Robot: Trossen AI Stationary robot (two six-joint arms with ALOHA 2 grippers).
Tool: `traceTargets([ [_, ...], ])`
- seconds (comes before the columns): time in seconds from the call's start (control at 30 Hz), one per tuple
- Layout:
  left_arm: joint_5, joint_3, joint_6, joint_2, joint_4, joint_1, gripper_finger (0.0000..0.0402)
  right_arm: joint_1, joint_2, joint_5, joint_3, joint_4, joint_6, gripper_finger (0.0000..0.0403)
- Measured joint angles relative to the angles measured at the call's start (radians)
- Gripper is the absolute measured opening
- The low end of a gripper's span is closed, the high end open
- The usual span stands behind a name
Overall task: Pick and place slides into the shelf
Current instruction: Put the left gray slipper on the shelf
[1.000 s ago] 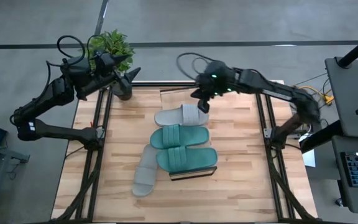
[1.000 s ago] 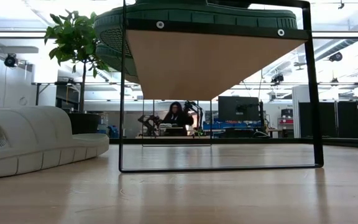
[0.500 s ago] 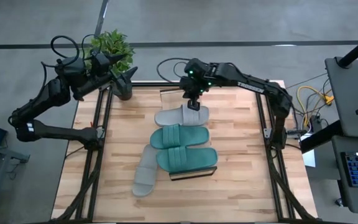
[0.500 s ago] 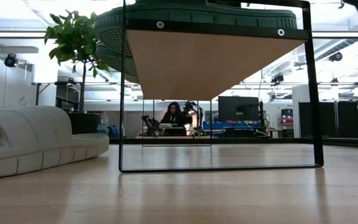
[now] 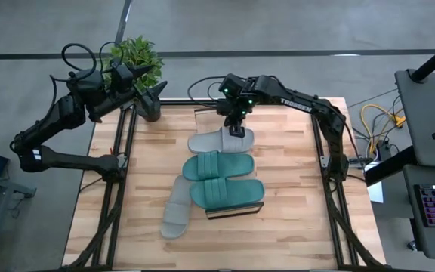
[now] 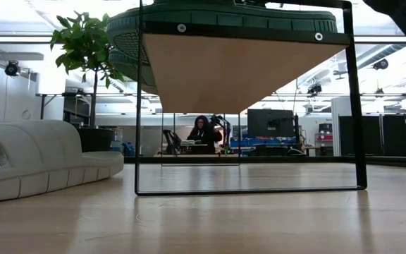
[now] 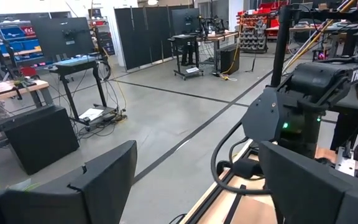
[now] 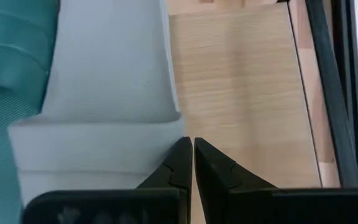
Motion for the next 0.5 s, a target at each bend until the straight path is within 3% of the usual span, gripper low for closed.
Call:
traceTargets([
  [0.33,-0.008,0.000,0.000,-0.004,0.000,0.000,0.0322,0.001,-0.058,0.013,-0.001,0.107,0.047,0.0008],
  [0.5,-0.021,-0.001,0.000,-0.028,-0.014,0.000,0.0322,0.062,-0.068,0.005,-0.001,0.191,0.086,0.0008],
])
